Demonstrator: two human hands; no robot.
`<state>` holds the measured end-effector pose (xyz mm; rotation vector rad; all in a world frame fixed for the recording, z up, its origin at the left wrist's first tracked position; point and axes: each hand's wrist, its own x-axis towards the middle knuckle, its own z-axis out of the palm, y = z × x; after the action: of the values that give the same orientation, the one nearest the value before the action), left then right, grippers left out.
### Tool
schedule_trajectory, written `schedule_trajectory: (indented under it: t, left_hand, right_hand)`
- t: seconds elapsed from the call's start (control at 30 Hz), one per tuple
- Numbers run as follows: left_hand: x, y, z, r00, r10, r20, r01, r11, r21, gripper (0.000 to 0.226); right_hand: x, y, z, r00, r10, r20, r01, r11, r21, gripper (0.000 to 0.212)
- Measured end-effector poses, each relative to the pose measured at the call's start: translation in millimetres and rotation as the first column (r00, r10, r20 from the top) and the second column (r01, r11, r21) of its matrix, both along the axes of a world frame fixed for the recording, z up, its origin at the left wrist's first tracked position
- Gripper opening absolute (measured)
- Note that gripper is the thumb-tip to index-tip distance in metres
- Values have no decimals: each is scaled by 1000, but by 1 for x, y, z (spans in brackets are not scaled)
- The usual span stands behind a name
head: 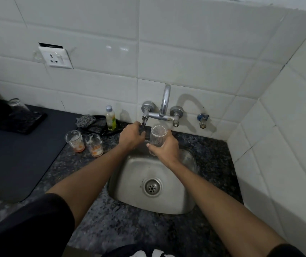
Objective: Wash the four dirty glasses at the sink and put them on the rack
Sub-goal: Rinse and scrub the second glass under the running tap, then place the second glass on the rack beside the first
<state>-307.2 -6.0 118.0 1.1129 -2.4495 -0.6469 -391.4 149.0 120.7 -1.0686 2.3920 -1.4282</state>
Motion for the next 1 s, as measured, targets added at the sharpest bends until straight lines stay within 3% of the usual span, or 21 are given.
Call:
schedule_trajectory:
  t: [0.23,0.43,0.6,0.8,1.0]
  left_hand:
    - [23,4,12,996,45,-82,-48,998,-32,37]
    - [92,-24,23,973,219,-75,-225,971,-85,26]
    - [166,-59,24,919,390,-63,-394,914,-99,29]
    - [251,-110,6,835,548,47,-545,836,-70,41]
    - [324,-184,-44,780,600,178,-608,794,-11,35]
  right_hand:
    - [9,-13,6,999,32,14,-31,997,-65,65]
    - [40,-61,26,984,178,-8,-177,971,-159,60]
    - [82,-127,42,941,339,-19,-336,924,-184,58]
    - [156,-218,35,869,490,-70,-495,859,-135,64]
    - [235,-317,8,811,584,-18,-584,807,-87,66]
